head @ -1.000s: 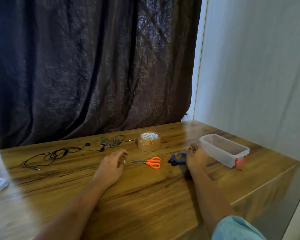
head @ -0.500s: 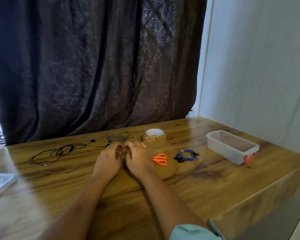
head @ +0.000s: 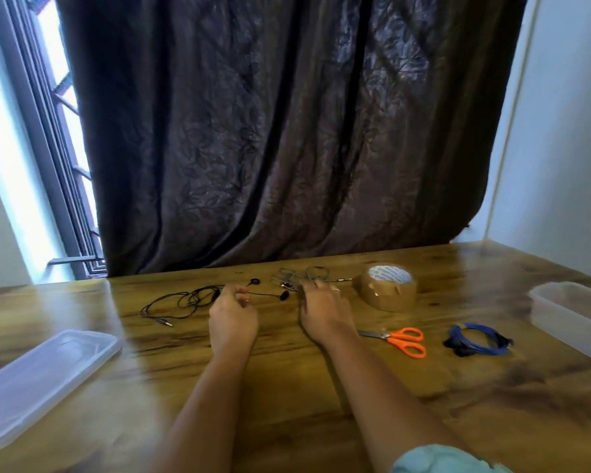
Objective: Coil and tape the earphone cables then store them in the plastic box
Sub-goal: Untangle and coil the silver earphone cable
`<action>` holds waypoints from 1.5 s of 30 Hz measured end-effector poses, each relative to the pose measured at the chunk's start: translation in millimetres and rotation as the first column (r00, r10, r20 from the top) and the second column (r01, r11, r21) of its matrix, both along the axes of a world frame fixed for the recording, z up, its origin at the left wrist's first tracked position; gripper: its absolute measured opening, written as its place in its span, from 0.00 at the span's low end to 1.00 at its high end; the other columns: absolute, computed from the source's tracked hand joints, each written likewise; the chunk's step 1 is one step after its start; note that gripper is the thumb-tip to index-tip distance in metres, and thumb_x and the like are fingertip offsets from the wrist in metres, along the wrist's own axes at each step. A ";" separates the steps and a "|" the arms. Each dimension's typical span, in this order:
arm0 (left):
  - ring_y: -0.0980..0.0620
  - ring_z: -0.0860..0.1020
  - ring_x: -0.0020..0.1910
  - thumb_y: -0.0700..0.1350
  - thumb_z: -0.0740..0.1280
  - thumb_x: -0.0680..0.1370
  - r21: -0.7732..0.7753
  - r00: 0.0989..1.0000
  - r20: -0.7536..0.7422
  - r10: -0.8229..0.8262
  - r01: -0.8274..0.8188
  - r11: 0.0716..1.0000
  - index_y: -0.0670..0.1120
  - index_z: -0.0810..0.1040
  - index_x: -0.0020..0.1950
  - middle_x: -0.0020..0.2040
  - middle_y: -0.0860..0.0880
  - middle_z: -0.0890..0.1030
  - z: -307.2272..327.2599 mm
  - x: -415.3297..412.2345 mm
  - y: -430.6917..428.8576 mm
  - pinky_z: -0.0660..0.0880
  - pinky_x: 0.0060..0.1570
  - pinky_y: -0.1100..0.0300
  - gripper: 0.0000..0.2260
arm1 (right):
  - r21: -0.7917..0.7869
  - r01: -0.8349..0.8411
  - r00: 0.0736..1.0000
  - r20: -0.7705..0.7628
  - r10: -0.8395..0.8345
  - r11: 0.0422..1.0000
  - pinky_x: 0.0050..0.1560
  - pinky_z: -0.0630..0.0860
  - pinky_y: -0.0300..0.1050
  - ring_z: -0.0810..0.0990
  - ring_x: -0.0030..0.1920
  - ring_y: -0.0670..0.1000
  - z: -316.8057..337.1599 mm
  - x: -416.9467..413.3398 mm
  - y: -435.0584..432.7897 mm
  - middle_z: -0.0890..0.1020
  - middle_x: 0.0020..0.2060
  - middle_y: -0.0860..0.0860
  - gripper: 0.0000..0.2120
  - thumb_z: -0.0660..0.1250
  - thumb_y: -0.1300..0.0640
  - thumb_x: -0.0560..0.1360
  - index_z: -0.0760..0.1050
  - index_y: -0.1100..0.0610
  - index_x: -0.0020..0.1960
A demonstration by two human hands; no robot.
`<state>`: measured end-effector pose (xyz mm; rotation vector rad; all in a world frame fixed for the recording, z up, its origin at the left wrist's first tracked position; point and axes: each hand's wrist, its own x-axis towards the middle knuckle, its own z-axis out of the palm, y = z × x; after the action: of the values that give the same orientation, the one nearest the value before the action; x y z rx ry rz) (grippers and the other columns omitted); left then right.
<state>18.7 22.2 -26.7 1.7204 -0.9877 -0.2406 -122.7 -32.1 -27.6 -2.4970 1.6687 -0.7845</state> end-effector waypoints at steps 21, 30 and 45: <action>0.56 0.74 0.57 0.42 0.64 0.78 0.082 0.923 0.289 -0.254 0.240 0.967 0.54 0.71 0.67 0.63 0.53 0.75 -1.4 -12.6 -5.6 0.70 0.53 0.63 0.18 | -0.038 -0.186 0.815 0.551 0.176 0.982 0.40 0.70 0.37 0.75 0.40 0.45 7.3 0.6 -7.5 0.78 0.40 0.46 0.04 0.62 0.56 0.79 0.73 0.52 0.45; 0.57 0.75 0.58 0.40 0.62 0.80 -0.117 0.894 0.083 -0.440 0.447 0.887 0.51 0.77 0.61 0.58 0.54 0.78 3.6 -22.4 -6.8 0.68 0.50 0.72 0.12 | 0.043 -0.331 0.649 0.736 0.194 0.943 0.44 0.72 0.30 0.78 0.46 0.41 7.3 0.4 17.0 0.80 0.44 0.45 0.17 0.62 0.70 0.72 0.74 0.49 0.50; 0.56 0.72 0.59 0.57 0.55 0.80 -0.533 0.960 -0.161 -0.227 0.109 0.839 0.53 0.76 0.58 0.61 0.51 0.75 26.1 -24.3 41.4 0.68 0.55 0.60 0.15 | 0.045 -0.293 0.458 0.883 0.098 0.955 0.45 0.76 0.39 0.80 0.44 0.46 8.5 -14.7 10.9 0.82 0.42 0.48 0.09 0.65 0.65 0.76 0.76 0.51 0.44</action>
<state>-5.5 63.5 -0.6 1.0850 -0.9365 -0.2436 -137.4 -21.2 -19.1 -1.5580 0.9587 -1.4432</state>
